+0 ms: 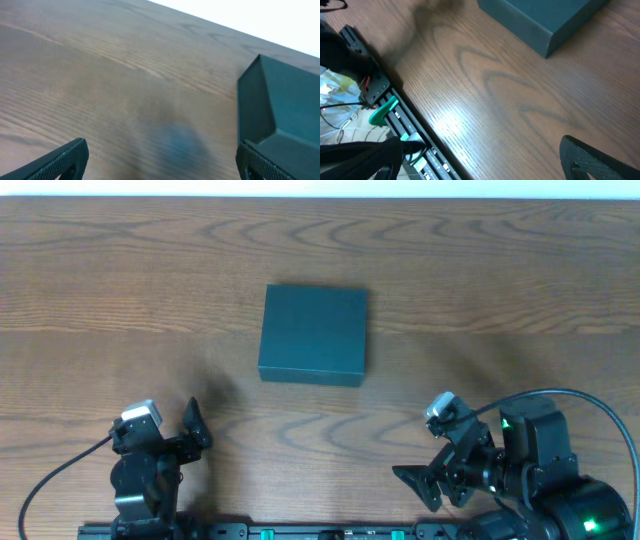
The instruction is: Pack container
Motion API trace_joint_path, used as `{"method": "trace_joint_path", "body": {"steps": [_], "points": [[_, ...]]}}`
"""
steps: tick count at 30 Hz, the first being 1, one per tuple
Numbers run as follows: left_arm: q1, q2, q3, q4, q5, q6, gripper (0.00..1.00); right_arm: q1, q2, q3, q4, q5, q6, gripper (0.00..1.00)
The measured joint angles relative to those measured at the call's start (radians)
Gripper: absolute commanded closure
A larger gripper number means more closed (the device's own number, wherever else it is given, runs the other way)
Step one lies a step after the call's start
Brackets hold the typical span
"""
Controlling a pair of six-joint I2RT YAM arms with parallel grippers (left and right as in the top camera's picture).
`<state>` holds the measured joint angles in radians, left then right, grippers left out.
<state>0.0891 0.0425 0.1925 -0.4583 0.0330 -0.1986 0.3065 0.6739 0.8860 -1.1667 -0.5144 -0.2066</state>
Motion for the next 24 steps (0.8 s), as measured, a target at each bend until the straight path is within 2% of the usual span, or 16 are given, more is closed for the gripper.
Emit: {"method": "trace_joint_path", "body": {"steps": [4,24], "points": [[0.000,-0.015,-0.057,0.077,-0.012,-0.036,0.05,0.000,0.000,-0.001,0.001,0.000,0.000,0.01],[-0.020,-0.029,-0.057,0.078,-0.018,-0.039,0.05,0.000,0.000,-0.001,0.000,0.000,0.000,0.01]]}}
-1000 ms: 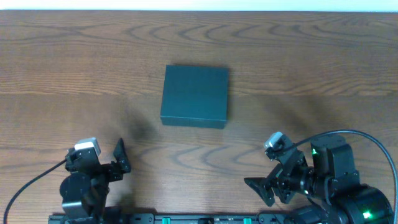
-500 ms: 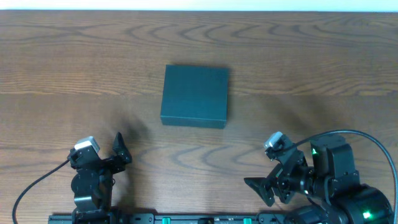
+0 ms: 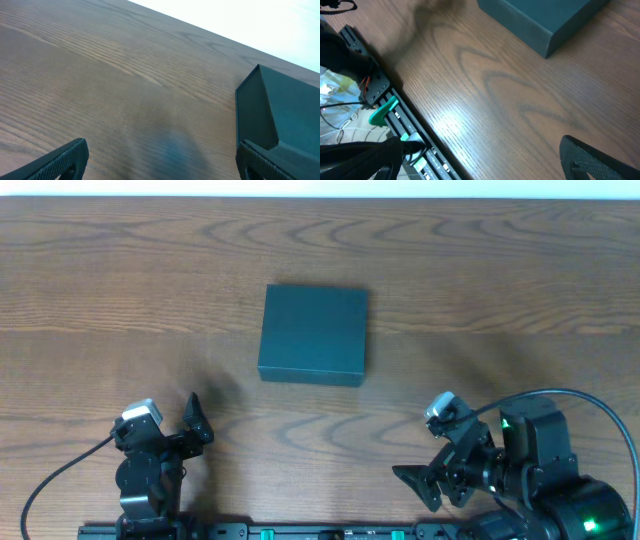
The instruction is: Pack container
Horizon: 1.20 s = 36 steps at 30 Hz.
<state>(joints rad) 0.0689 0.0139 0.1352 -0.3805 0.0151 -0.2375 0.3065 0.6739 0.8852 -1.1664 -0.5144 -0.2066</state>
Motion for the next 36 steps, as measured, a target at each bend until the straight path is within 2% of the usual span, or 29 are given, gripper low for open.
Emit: {"method": "trace_joint_path", "body": {"steps": [11,16,23,27,36], "points": [[0.000,0.000,0.000,0.000,0.000,-0.002,0.05,0.022,-0.011,0.000,0.000,0.008,0.000,0.01],[0.000,0.000,0.000,0.000,0.000,-0.002,0.05,0.039,-0.072,-0.019,0.055,0.105,-0.013,0.01],[0.000,-0.002,-0.002,0.006,0.000,-0.002,0.05,0.078,-0.349,-0.332,0.340,0.187,-0.020,0.01],[0.000,-0.002,-0.002,0.006,0.000,-0.002,0.05,0.078,-0.477,-0.495,0.374,0.208,-0.020,0.01],[0.000,-0.002,-0.002,0.006,0.000,-0.002,0.05,0.090,-0.658,-0.637,0.393,0.220,-0.007,0.01]]}}
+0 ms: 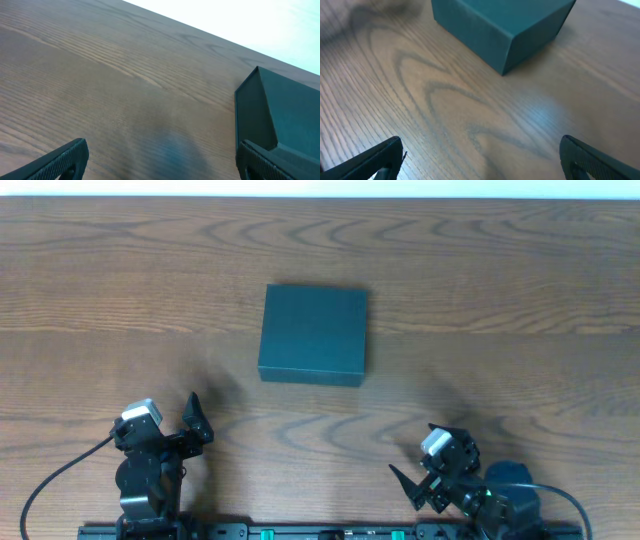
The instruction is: Pack container
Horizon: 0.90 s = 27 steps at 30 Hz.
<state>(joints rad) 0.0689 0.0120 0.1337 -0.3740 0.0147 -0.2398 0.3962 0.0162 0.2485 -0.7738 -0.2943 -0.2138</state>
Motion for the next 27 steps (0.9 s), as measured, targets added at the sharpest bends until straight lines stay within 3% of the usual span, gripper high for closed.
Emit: {"method": "trace_joint_path", "body": {"steps": [27], "points": [[0.000,0.000,0.000,0.000,0.000,0.000,0.05,0.006,-0.002,-0.070,0.009,0.003,0.027,0.01]]}}
